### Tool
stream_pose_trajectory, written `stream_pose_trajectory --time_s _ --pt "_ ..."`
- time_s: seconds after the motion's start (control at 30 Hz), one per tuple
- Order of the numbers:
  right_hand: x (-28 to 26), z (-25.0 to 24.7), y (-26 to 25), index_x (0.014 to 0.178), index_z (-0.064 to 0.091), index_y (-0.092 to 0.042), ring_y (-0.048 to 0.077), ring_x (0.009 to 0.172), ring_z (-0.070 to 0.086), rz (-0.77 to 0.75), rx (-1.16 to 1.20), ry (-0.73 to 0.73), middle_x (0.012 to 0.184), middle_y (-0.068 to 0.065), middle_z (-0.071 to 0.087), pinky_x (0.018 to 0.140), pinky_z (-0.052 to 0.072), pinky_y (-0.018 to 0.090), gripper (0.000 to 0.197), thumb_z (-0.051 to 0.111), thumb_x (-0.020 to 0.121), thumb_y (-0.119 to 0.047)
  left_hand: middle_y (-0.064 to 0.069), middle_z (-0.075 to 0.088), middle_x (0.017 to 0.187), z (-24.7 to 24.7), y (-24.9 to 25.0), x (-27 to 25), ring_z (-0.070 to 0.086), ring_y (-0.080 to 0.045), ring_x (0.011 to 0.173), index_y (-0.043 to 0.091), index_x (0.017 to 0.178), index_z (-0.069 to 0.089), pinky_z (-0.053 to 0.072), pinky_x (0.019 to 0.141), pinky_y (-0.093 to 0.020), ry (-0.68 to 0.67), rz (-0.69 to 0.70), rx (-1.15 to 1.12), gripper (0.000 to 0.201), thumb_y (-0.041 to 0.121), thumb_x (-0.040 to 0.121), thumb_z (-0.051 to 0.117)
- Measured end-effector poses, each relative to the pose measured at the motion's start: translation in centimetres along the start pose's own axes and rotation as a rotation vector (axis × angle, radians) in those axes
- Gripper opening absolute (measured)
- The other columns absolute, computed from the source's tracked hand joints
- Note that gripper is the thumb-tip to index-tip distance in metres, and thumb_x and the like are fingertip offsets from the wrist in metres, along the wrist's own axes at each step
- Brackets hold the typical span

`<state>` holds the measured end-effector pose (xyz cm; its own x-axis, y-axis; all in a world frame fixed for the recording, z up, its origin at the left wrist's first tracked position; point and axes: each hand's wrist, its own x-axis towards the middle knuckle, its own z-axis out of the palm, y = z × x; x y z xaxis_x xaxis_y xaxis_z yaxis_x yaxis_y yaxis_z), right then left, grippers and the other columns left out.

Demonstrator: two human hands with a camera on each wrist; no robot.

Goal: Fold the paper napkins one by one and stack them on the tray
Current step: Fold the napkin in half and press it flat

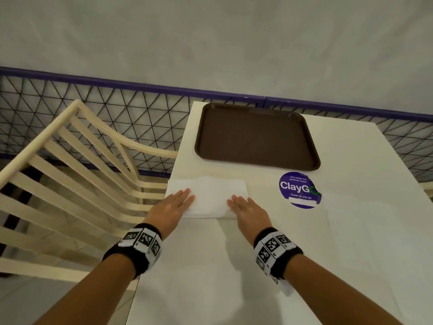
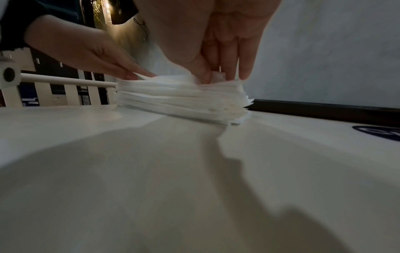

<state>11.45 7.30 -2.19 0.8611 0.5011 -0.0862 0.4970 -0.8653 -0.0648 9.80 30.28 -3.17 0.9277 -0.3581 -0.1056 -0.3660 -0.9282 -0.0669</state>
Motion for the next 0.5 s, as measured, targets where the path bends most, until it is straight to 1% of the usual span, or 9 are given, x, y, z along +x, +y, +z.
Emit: stream_pose_trajectory --time_s 0.07,0.1,0.13,0.17,0.2,0.27,0.37,0.43,0.5 --pt "-0.4 -0.2 0.1 0.093 0.075 -0.007 0.018 0.084 0.073 0.042 0.0 0.012 0.097 0.009 0.074 0.071 0.058 0.029 0.062 0.083 0.032 0.006 -0.01 0.071 0.106 -0.4 0.2 0.2 0.071 -0.021 0.088 0.008 0.102 0.072 0.057 0.068 -0.03 0.02 0.029 0.019 0.076 -0.004 0.029 0.09" --pt "-0.6 -0.6 0.0 0.108 0.069 -0.003 0.022 0.101 0.068 0.049 0.056 -0.022 0.114 0.014 0.068 0.085 0.054 0.032 0.06 0.078 0.05 0.008 -0.011 0.067 0.115 -0.5 0.5 0.2 0.068 -0.021 0.098 0.008 0.111 0.068 0.055 0.076 -0.028 0.006 0.027 0.026 0.074 -0.002 0.041 0.089" --pt "-0.7 -0.6 0.1 0.128 0.054 -0.002 0.025 0.123 0.054 0.054 0.16 -0.101 0.137 0.015 0.052 0.101 0.044 0.034 0.057 0.063 0.072 0.009 -0.013 0.055 0.132 -0.6 0.7 0.3 0.059 -0.021 0.116 0.007 0.127 0.056 0.049 0.091 -0.028 -0.02 0.005 0.007 0.069 0.002 0.063 0.081" --pt "-0.9 -0.6 0.3 0.142 0.035 -0.006 0.023 0.138 0.035 0.047 0.156 -0.201 0.152 0.011 0.03 0.112 0.03 0.034 0.057 0.044 0.087 0.008 -0.012 0.033 0.149 -0.4 0.9 0.4 0.039 -0.021 0.134 0.008 0.142 0.035 0.036 0.106 -0.029 -0.107 -0.026 -0.026 0.062 0.005 0.085 0.061" --pt "-1.1 -0.8 0.4 0.148 0.021 -0.01 0.02 0.144 0.019 0.047 0.152 -0.281 0.157 0.006 0.014 0.117 0.019 0.033 0.056 0.031 0.095 0.004 -0.008 0.013 0.156 -0.6 1.1 0.3 0.019 -0.02 0.143 0.012 0.148 0.016 0.022 0.114 -0.029 -0.215 -0.025 -0.007 0.056 0.009 0.097 0.039" --pt "-1.3 -1.3 0.7 0.15 0.011 -0.013 0.018 0.146 0.009 0.056 0.162 -0.353 0.159 0.003 0.005 0.119 0.01 0.033 0.051 0.024 0.101 -0.007 -0.002 0.001 0.158 -1.0 1.5 0.3 0.005 -0.018 0.145 0.016 0.149 0.004 0.01 0.117 -0.031 -0.28 -0.023 -0.007 0.051 0.021 0.102 0.021" --pt "-2.4 -2.5 2.2 0.149 0.013 -0.012 0.018 0.146 0.011 0.127 0.21 -0.284 0.158 0.003 0.01 0.119 0.01 0.033 0.048 0.024 0.103 -0.018 -0.002 0.023 0.154 -2.0 2.2 0.6 0.023 -0.02 0.141 0.017 0.146 0.025 0.015 0.116 -0.038 -0.152 -0.089 0.0 0.053 0.04 0.099 0.025" --pt "-4.1 -3.0 4.6 0.148 0.017 -0.012 0.02 0.144 0.016 0.209 0.175 -0.213 0.157 0.004 0.014 0.117 0.013 0.032 0.048 0.028 0.102 -0.02 -0.01 0.057 0.13 -3.1 3.5 1.3 0.054 -0.029 0.12 0.012 0.125 0.058 0.036 0.104 -0.049 -0.039 -0.078 -0.058 0.056 0.044 0.089 0.029" --pt "-6.5 -2.9 7.4 0.148 0.019 -0.013 0.02 0.144 0.016 0.339 0.165 -0.177 0.157 0.004 0.014 0.118 0.014 0.032 0.05 0.033 0.1 -0.02 -0.011 0.071 0.103 -3.8 5.3 2.5 0.068 -0.031 0.095 0.009 0.101 0.072 0.049 0.087 -0.05 0.058 0.021 -0.091 0.057 0.043 0.078 0.032"
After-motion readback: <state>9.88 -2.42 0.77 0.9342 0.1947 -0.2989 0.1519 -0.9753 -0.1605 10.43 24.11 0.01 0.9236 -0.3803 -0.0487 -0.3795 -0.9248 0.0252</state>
